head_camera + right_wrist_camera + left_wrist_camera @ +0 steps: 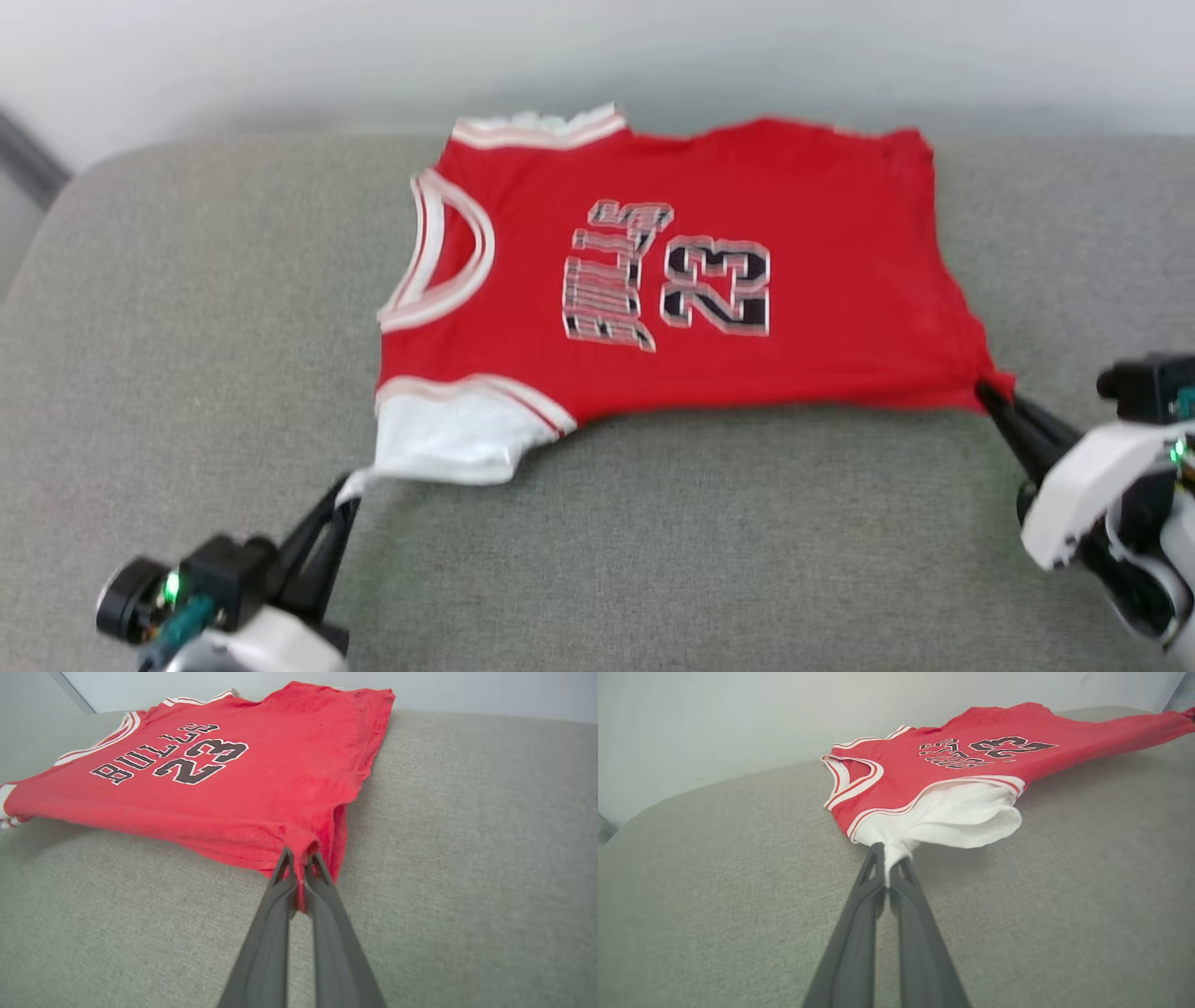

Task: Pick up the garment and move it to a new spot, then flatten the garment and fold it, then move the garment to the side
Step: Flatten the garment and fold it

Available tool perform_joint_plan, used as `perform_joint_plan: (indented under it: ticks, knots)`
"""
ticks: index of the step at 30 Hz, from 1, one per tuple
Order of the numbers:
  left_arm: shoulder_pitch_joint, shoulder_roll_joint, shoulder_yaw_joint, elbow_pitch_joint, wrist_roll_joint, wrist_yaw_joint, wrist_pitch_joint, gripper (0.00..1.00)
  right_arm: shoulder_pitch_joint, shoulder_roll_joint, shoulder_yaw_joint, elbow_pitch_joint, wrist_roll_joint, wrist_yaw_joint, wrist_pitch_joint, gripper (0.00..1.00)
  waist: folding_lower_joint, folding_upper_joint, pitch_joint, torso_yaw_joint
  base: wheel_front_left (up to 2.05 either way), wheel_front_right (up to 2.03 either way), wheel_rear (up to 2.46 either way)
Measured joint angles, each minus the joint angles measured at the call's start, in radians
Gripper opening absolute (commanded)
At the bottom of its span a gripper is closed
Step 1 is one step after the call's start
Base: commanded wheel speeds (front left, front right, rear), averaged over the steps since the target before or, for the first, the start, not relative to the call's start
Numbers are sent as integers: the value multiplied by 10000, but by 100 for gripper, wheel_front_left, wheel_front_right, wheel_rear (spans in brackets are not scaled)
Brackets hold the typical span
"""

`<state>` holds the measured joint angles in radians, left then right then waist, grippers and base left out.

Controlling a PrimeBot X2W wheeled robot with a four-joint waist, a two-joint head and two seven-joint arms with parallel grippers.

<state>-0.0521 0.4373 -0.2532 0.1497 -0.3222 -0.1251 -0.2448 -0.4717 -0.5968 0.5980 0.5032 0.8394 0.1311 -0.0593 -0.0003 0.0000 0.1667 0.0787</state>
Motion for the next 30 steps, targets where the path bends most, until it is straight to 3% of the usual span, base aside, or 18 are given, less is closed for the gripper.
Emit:
perform_joint_plan:
  ticks: [17,22,26,30]
  knots:
    - [4398,830,-199,-2336,-1425,2,1024,0,3294,-993,-359,-1749,813,0,725,0,1,0,-1425,-480,0,0,0]
    - [4784,1037,-426,-2698,-1509,-10,1141,0,3955,-1137,-550,-2337,907,0,966,0,1,0,-1398,-529,0,0,0]
    - [4670,744,-182,-2871,-1848,148,905,0,4125,-1131,-773,-2767,901,0,949,0,1,0,-1337,-577,0,0,0]
    - [4257,813,40,-3139,-1820,199,738,0,4126,-1108,-1020,-3070,892,-2,1055,0,2,0,-1258,-630,0,0,0]
